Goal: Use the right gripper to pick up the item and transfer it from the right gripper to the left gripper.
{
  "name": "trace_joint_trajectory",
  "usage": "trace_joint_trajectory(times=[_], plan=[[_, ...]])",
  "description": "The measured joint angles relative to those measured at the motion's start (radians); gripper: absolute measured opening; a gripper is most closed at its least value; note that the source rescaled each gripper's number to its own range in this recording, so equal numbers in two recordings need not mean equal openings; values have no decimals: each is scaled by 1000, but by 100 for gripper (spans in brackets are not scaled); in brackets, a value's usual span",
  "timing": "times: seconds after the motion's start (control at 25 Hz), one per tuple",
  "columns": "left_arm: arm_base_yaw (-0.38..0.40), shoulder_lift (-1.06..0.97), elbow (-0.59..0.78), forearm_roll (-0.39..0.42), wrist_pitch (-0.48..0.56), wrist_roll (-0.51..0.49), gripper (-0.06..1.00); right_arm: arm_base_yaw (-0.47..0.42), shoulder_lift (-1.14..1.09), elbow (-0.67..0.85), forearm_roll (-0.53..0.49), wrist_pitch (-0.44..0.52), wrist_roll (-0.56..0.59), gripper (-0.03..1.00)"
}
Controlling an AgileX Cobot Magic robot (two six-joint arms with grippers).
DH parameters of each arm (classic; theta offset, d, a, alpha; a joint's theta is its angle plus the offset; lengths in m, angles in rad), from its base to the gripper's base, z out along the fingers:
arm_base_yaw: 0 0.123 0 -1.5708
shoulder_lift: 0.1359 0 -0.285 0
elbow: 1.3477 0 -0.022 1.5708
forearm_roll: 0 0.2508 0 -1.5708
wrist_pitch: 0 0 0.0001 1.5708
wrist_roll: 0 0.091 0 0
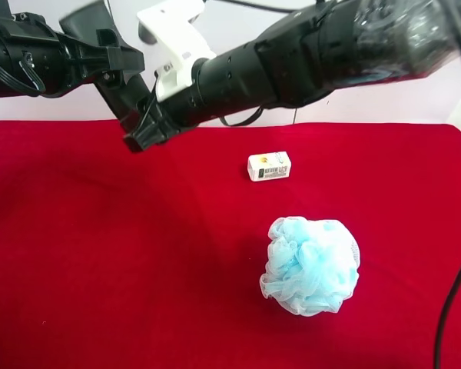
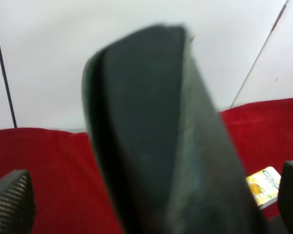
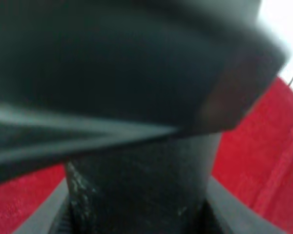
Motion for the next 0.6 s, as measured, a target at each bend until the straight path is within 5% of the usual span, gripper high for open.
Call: trace_joint_trajectory(times=[0.36,0.6], plan=[[-1,0,-4,-1,-12,-12,26,0,-19,0,0,27,1,0],[-2,0,-4,-4,-13,-18,25,0,-19,0,0,27,1,0]])
